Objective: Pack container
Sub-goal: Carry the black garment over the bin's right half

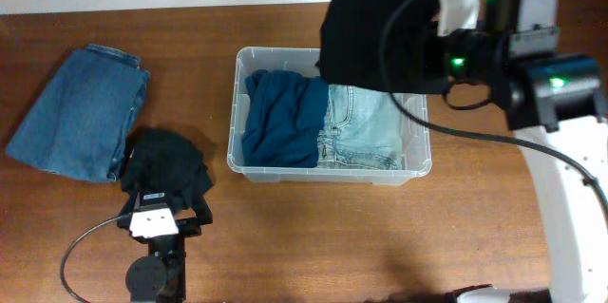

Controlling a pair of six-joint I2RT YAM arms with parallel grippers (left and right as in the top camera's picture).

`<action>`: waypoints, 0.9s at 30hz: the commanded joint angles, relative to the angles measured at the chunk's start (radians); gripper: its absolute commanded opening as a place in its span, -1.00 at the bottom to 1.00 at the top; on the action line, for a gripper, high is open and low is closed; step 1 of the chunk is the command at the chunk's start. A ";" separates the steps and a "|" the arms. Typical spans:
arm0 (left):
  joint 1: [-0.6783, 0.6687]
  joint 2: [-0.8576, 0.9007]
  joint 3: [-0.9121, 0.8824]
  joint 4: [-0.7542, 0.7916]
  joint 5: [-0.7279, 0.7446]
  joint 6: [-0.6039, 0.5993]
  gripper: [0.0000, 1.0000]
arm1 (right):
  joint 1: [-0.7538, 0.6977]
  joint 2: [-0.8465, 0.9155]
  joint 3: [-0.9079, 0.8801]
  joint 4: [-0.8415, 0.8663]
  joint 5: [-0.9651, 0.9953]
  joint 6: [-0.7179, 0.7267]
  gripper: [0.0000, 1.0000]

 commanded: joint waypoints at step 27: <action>-0.002 -0.007 -0.002 -0.004 -0.003 0.012 0.99 | 0.113 0.146 0.028 -0.389 0.183 -0.813 -0.92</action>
